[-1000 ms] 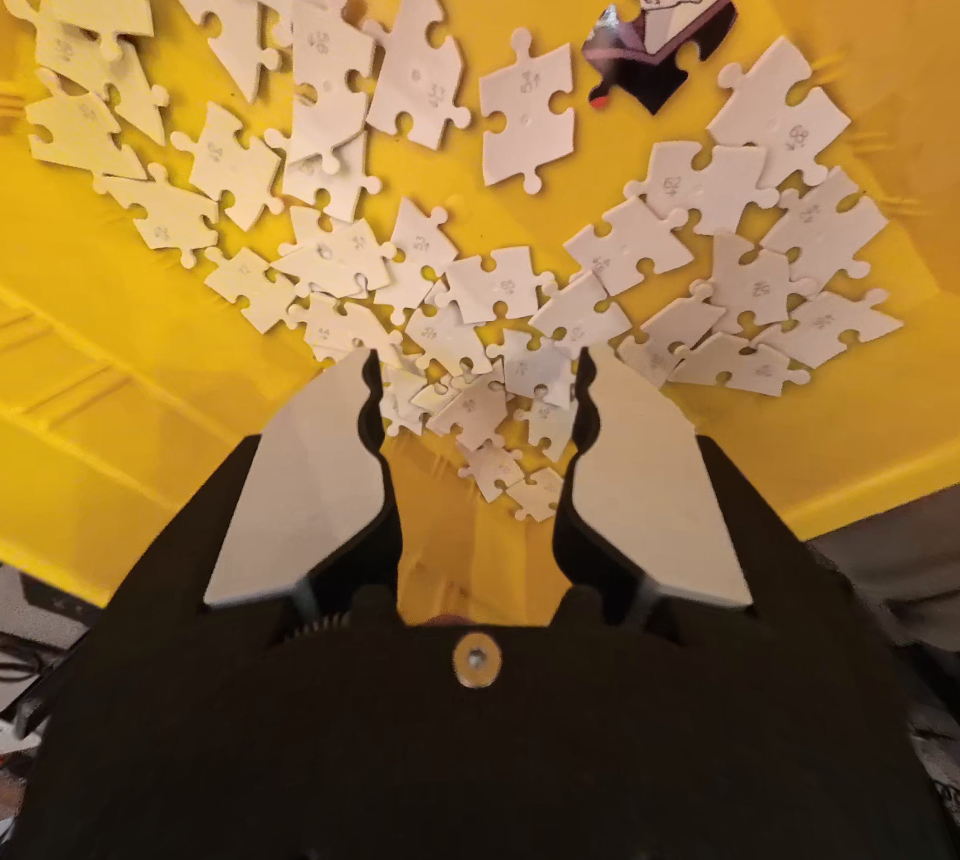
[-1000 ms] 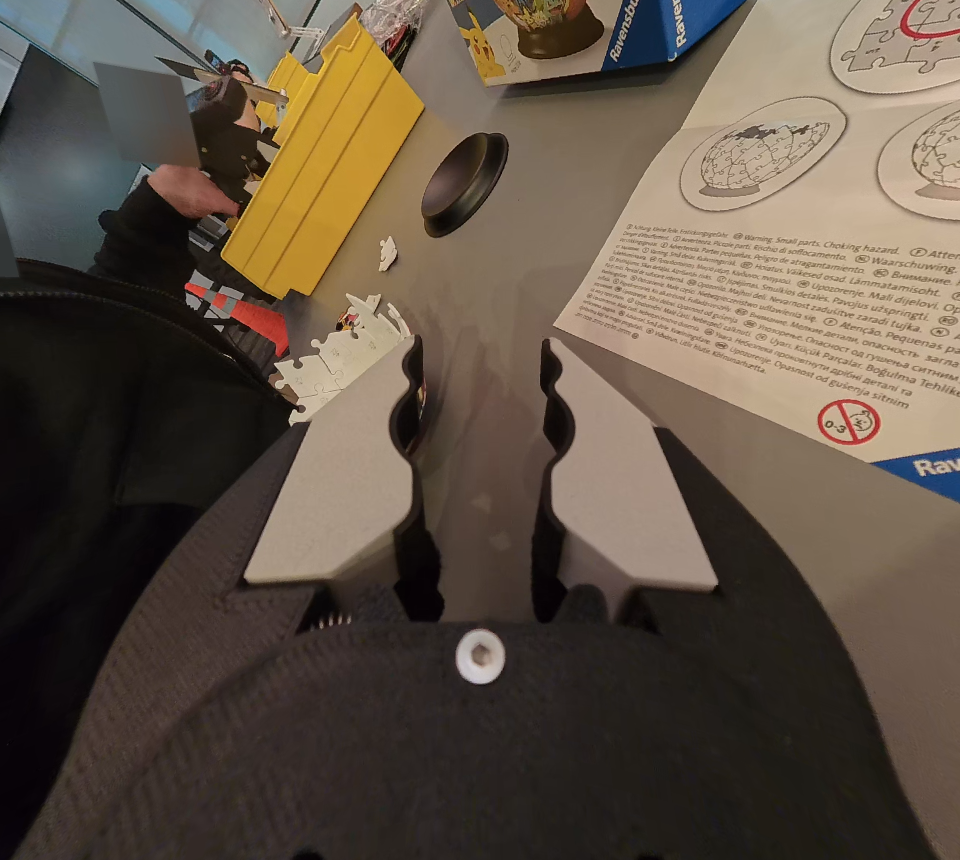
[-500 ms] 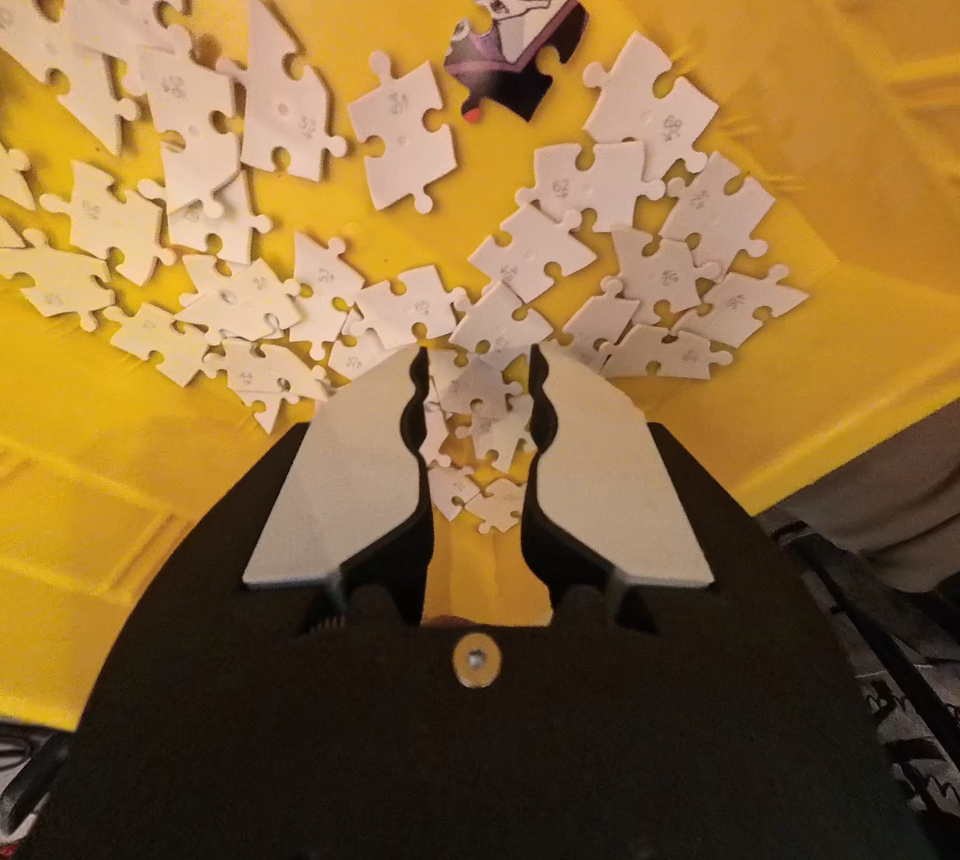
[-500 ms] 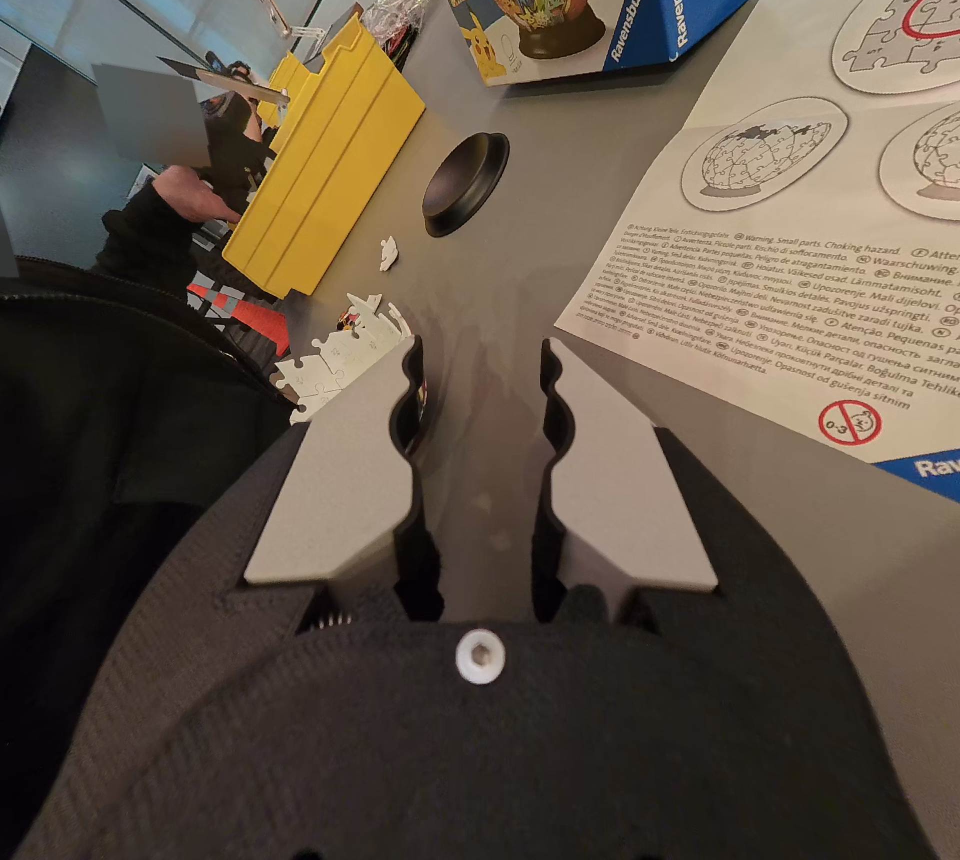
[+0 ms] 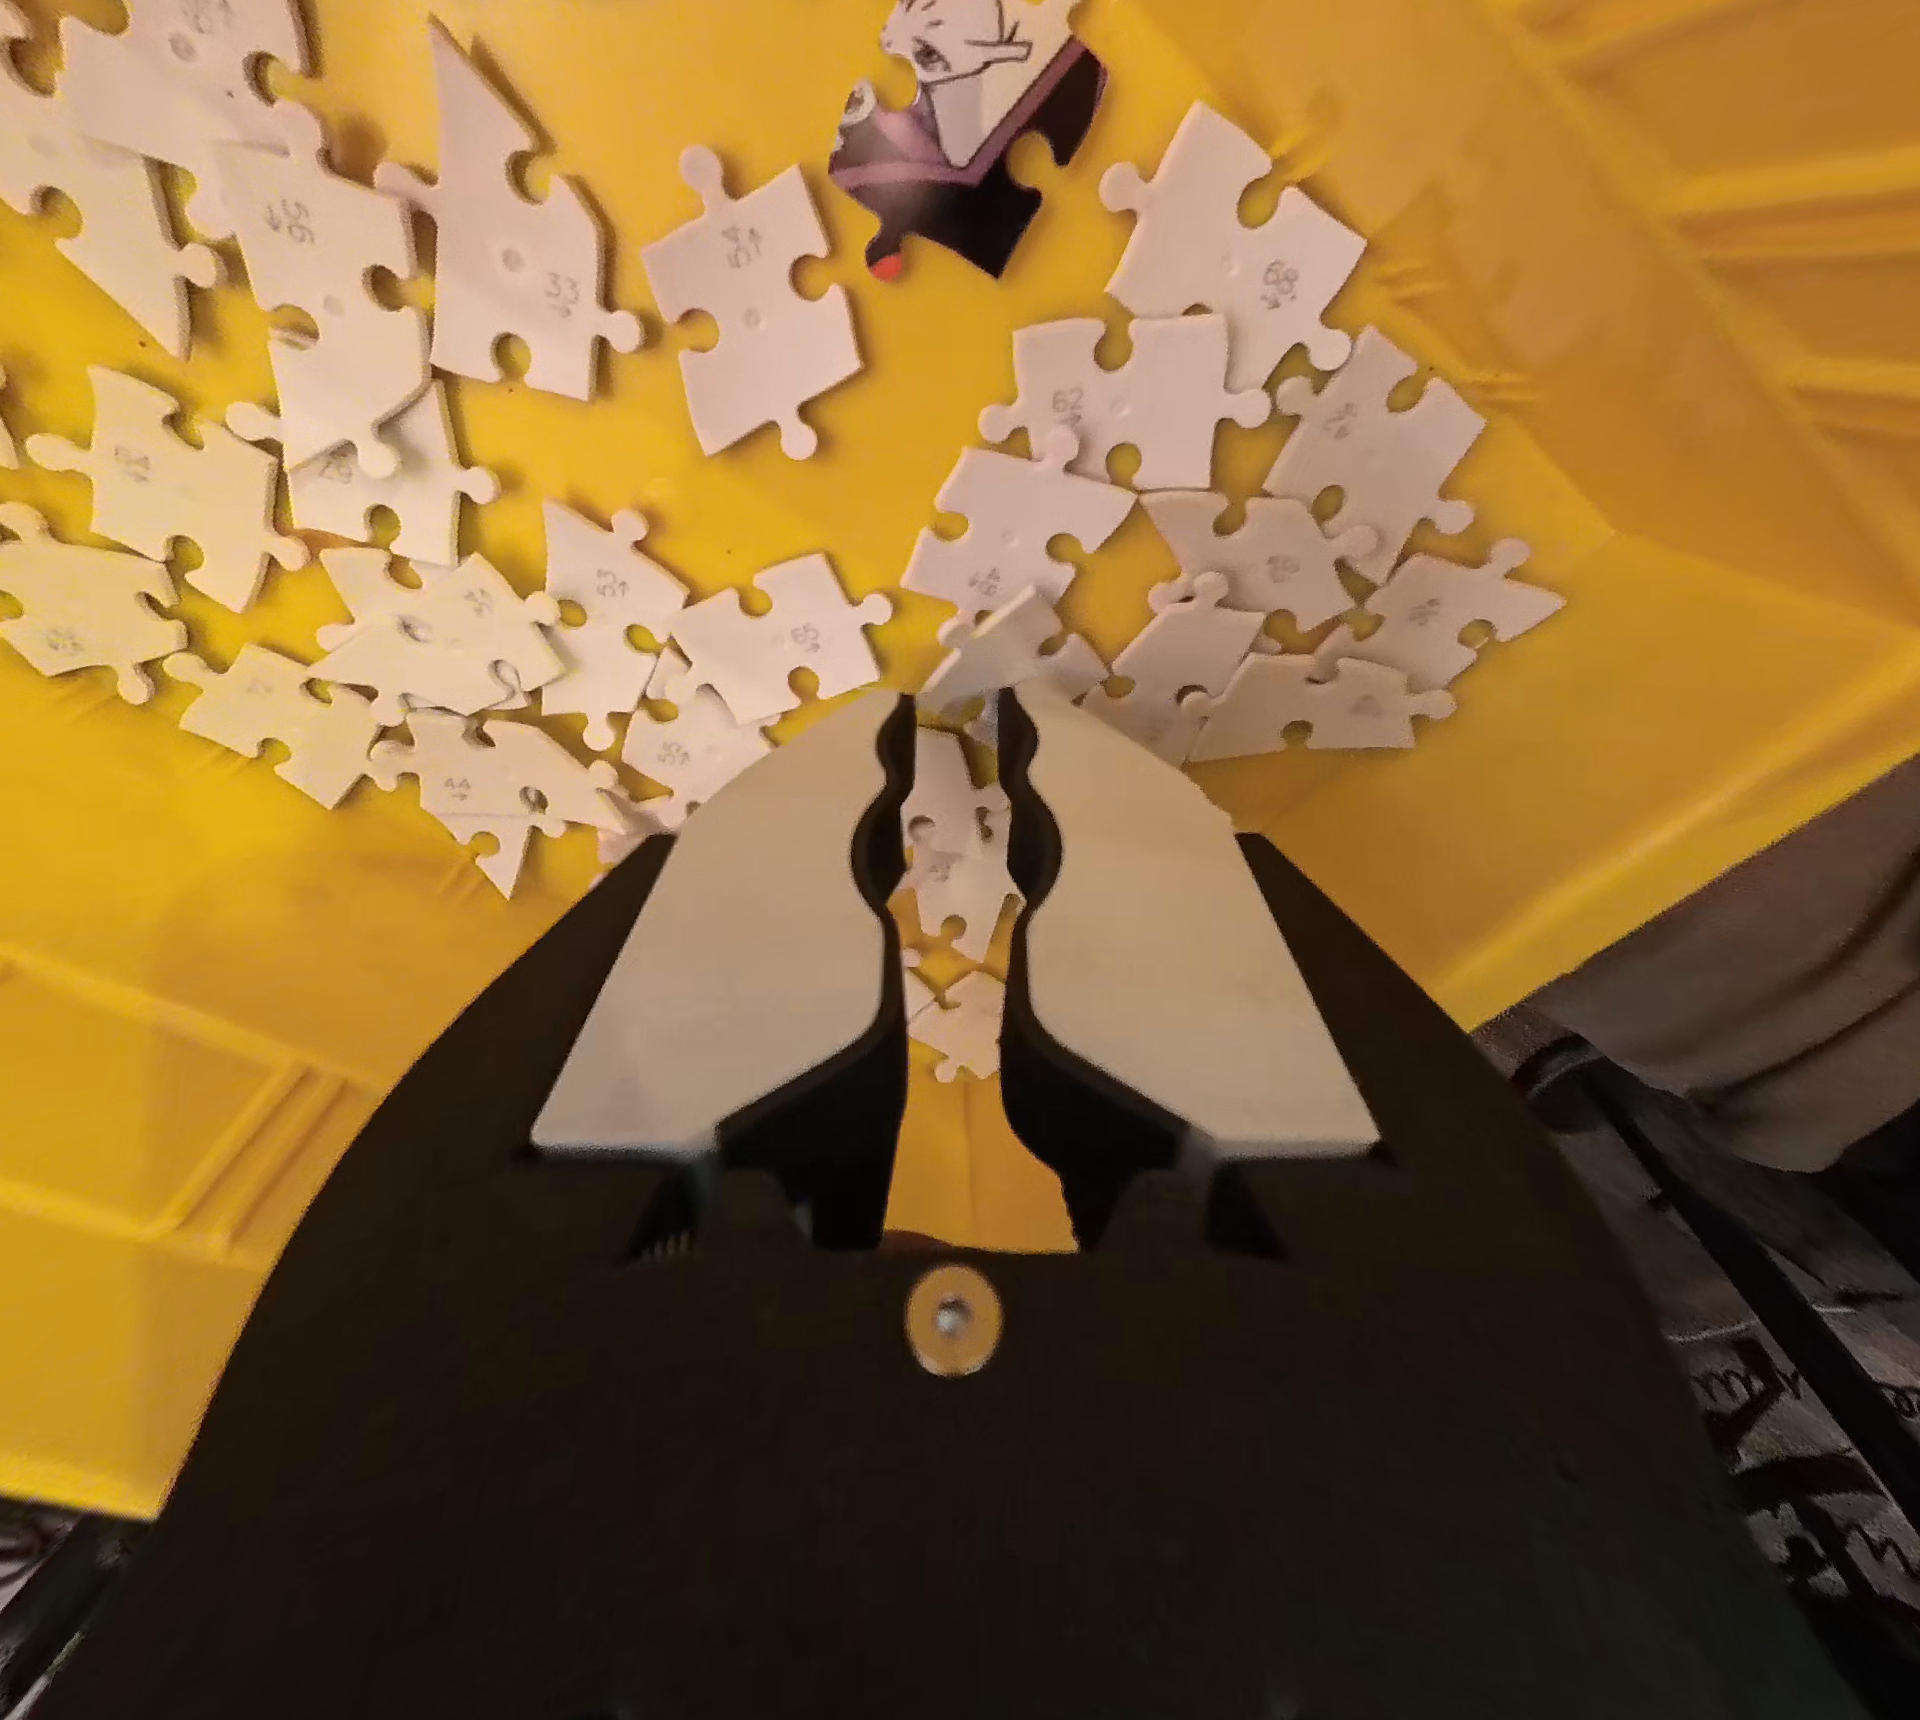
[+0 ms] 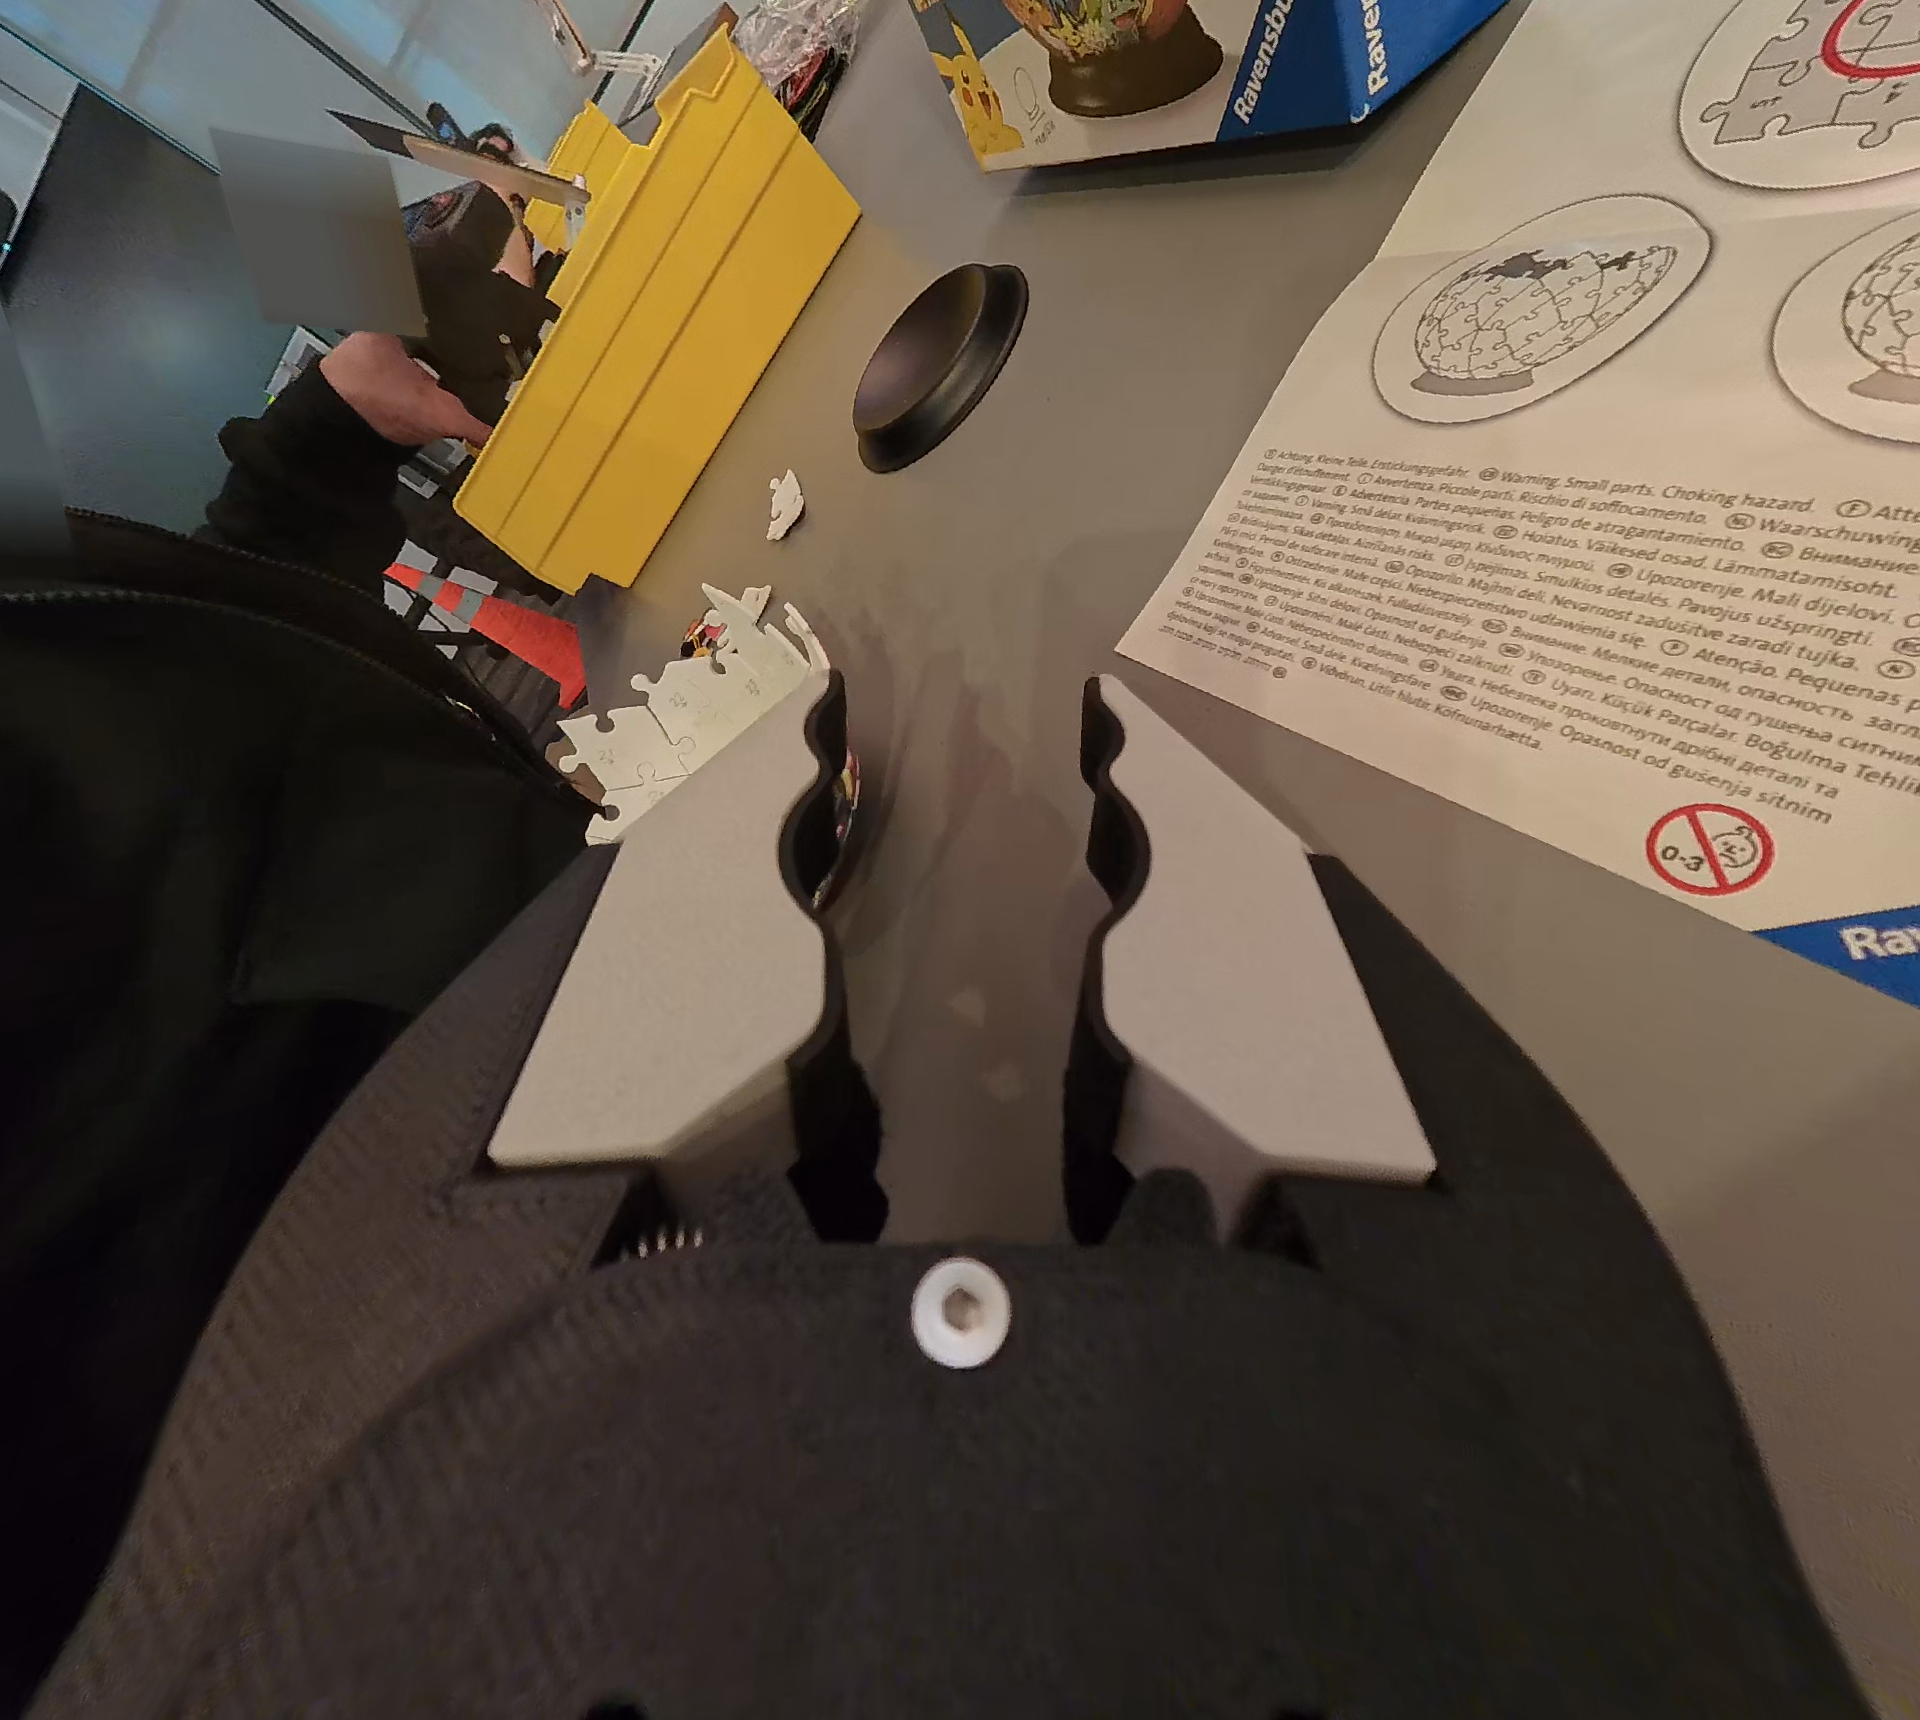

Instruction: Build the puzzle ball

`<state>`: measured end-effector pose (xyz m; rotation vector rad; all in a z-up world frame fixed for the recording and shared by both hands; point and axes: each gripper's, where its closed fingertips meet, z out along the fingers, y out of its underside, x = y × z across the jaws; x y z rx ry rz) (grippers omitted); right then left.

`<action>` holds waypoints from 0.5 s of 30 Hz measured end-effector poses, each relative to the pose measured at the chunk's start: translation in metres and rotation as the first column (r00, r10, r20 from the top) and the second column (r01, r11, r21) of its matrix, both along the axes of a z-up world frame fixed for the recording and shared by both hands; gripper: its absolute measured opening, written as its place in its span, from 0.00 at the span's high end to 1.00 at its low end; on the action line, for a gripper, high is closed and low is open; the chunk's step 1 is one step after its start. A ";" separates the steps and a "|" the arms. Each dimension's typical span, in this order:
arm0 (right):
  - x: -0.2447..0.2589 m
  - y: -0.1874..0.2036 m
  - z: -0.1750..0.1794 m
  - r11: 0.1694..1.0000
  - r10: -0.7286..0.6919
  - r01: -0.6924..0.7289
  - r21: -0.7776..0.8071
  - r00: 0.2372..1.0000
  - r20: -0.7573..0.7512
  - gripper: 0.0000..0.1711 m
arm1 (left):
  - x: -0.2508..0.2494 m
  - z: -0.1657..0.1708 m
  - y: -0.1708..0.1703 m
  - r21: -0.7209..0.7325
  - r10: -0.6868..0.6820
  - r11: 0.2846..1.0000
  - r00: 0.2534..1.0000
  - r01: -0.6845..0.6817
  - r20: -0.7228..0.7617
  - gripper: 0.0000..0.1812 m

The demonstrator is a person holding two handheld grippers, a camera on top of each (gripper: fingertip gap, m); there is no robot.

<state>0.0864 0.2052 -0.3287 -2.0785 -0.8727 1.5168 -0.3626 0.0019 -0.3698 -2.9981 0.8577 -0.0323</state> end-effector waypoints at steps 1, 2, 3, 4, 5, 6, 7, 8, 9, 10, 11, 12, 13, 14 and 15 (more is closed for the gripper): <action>0.000 0.000 0.000 1.000 0.000 0.000 0.000 1.000 0.000 0.74 | 0.000 0.001 0.000 0.003 0.002 1.000 1.000 -0.002 0.004 0.92; 0.000 0.000 0.000 1.000 0.000 0.000 0.000 1.000 0.000 0.74 | 0.000 0.001 0.000 0.007 0.006 1.000 1.000 -0.006 0.009 0.93; 0.000 0.000 0.000 1.000 0.000 0.000 -0.001 1.000 -0.001 0.74 | 0.002 0.002 0.001 0.016 0.009 1.000 1.000 -0.009 0.028 0.94; 0.000 0.000 0.000 1.000 0.000 0.000 -0.001 1.000 -0.002 0.74 | 0.005 0.004 0.002 0.025 0.015 1.000 0.998 -0.016 0.058 0.95; 0.000 0.000 0.000 1.000 0.000 0.000 -0.001 1.000 -0.002 0.74 | 0.005 0.006 0.002 0.030 0.022 0.999 0.997 -0.025 0.069 0.95; 0.000 0.000 0.000 1.000 0.000 0.000 -0.001 1.000 -0.001 0.74 | 0.003 0.008 0.002 0.040 0.028 0.999 0.998 -0.031 0.062 0.96; 0.000 0.000 0.000 1.000 0.000 0.000 -0.001 1.000 -0.001 0.74 | 0.001 0.010 0.003 0.049 0.035 0.998 0.998 -0.038 0.061 0.96; 0.000 0.000 0.000 1.000 0.000 0.000 -0.001 1.000 0.000 0.74 | 0.000 0.011 0.002 0.056 0.043 0.997 0.997 -0.047 0.067 0.97; 0.000 0.000 0.000 1.000 0.000 0.000 -0.001 1.000 0.000 0.74 | -0.002 0.013 0.002 0.063 0.051 0.996 0.996 -0.055 0.070 0.97; 0.000 0.000 0.000 1.000 0.000 0.000 -0.002 1.000 0.000 0.74 | -0.003 0.013 0.002 0.065 0.060 0.996 0.996 -0.065 0.072 0.97; 0.000 0.000 0.000 1.000 0.000 0.000 -0.002 1.000 0.001 0.74 | -0.002 0.014 0.001 0.067 0.065 0.995 0.994 -0.071 0.089 0.98; 0.000 0.000 0.000 1.000 0.000 0.000 -0.002 1.000 0.002 0.74 | -0.001 0.015 0.000 0.070 0.069 0.995 0.992 -0.076 0.105 0.98; 0.000 0.000 0.000 1.000 -0.001 0.001 -0.002 1.000 0.003 0.74 | -0.001 0.016 -0.001 0.069 0.074 0.994 0.991 -0.081 0.109 0.98; 0.000 0.000 -0.001 1.000 -0.002 0.002 -0.003 1.000 0.004 0.74 | -0.002 0.017 -0.002 0.071 0.077 0.994 0.991 -0.085 0.112 0.99; 0.000 0.001 -0.001 1.000 -0.002 0.002 -0.003 1.000 0.005 0.74 | 0.000 0.019 -0.002 0.073 0.083 0.993 0.988 -0.093 0.133 0.99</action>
